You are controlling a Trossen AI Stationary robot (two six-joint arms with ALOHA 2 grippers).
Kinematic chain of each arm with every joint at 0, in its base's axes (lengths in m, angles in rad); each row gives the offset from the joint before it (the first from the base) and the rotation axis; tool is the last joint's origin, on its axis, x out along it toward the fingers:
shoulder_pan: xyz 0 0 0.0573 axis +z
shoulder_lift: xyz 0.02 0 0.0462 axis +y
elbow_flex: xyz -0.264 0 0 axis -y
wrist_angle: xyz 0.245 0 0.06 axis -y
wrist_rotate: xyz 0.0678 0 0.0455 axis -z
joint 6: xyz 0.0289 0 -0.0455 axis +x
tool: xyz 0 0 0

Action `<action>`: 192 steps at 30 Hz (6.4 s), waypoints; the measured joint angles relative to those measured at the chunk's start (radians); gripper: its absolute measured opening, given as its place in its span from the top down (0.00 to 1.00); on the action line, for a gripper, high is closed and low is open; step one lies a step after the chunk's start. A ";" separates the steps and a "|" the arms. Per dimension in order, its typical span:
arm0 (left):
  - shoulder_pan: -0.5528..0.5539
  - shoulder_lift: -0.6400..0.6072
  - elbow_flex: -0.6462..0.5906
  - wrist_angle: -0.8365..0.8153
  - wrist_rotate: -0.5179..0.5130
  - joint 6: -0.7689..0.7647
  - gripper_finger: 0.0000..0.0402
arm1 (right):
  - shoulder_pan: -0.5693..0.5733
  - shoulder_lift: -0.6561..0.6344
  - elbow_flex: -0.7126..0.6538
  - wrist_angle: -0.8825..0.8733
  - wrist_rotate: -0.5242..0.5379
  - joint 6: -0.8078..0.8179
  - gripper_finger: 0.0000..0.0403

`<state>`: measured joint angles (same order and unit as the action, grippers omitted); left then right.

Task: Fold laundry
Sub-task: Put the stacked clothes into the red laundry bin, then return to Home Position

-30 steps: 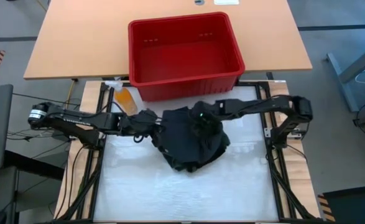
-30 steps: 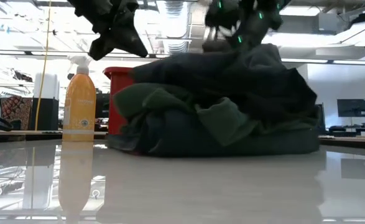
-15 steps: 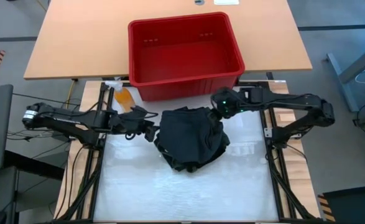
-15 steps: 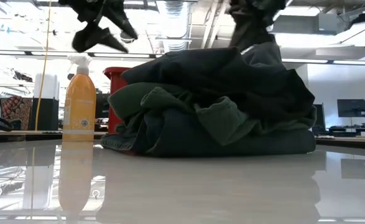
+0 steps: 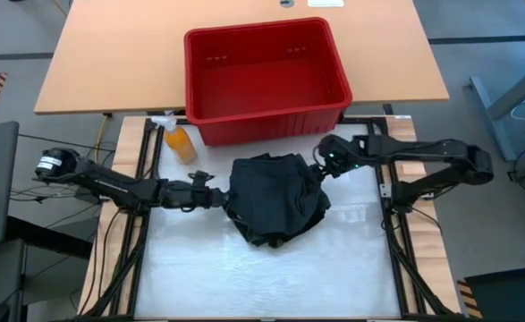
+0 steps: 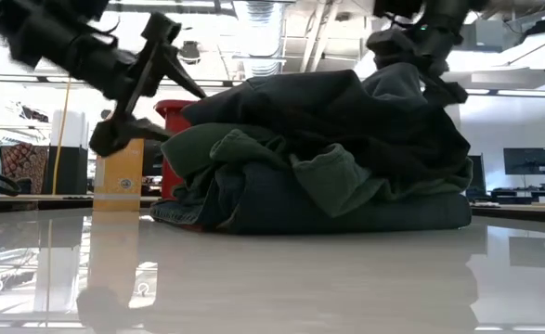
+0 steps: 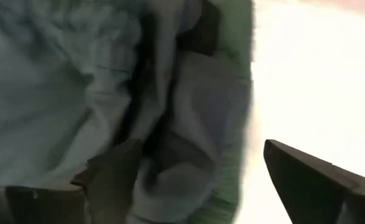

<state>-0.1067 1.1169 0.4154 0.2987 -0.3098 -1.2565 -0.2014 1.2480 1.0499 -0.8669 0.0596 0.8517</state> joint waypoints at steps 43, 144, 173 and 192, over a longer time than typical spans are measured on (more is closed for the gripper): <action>0.087 0.648 0.201 0.329 0.248 0.004 0.80 | 0.159 0.154 -0.539 1.083 -0.096 0.359 0.49; 1.024 0.796 1.589 -0.885 0.304 1.126 0.40 | -0.755 0.727 0.992 0.331 -0.069 -0.585 0.10; 0.035 -0.050 0.733 -0.583 -0.031 1.065 0.40 | 0.362 0.110 0.459 0.206 0.404 -0.521 0.21; 0.210 -0.574 -0.117 -0.011 0.070 0.810 0.41 | 0.302 -0.223 -0.439 1.066 0.159 -0.461 0.95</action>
<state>0.1035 0.5428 0.2986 0.2880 -0.2402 -0.4466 0.1004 1.0253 0.6104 0.1990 0.2187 0.3910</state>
